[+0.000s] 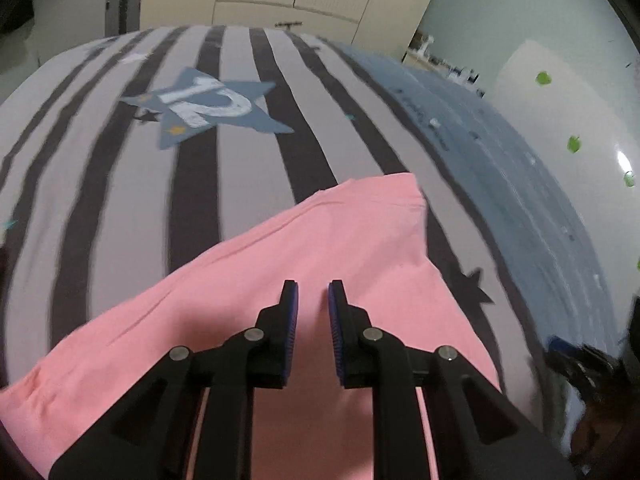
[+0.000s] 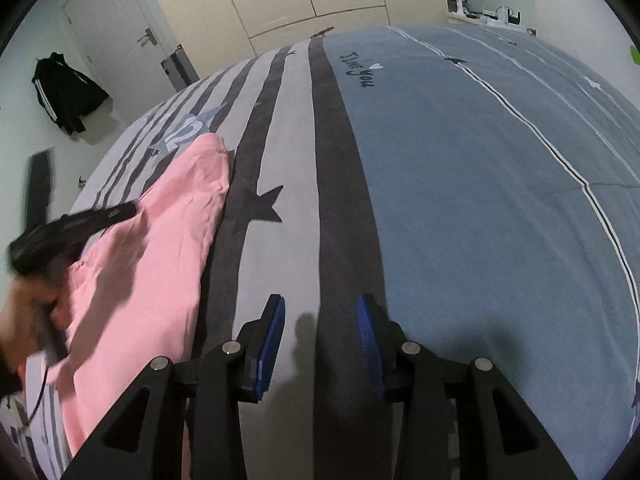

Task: Fold clothes

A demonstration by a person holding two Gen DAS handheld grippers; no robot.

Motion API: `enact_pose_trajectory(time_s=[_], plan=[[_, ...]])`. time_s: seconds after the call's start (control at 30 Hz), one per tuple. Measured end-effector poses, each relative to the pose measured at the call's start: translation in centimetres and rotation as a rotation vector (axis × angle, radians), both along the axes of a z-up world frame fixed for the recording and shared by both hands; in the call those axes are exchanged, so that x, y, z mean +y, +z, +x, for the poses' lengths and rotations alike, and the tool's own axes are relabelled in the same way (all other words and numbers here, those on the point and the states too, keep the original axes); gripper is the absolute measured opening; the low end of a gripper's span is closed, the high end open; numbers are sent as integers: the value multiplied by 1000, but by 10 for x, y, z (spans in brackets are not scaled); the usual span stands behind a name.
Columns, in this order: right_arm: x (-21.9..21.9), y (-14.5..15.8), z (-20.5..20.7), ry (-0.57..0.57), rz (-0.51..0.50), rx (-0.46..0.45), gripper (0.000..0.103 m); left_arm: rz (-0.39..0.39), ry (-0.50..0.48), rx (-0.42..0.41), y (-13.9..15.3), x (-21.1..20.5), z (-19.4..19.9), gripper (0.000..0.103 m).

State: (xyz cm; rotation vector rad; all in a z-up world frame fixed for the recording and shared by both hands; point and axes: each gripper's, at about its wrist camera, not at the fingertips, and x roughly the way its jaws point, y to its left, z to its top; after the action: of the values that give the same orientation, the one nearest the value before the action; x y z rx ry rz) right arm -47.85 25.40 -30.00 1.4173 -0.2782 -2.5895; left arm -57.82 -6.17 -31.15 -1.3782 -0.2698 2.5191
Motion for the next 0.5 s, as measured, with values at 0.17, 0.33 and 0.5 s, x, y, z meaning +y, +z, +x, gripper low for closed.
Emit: enact_pose_trajectory(time_s=[0.17, 0.33, 0.5], plan=[[18, -9, 15, -20, 18, -25, 34, -116, 85, -7, -8, -13, -28, 6], [36, -12, 25, -68, -7, -30, 34, -119, 37, 90, 15, -5, -28, 5], [34, -8, 24, -62, -25, -21, 34, -69, -136, 82, 16, 39, -30, 6]])
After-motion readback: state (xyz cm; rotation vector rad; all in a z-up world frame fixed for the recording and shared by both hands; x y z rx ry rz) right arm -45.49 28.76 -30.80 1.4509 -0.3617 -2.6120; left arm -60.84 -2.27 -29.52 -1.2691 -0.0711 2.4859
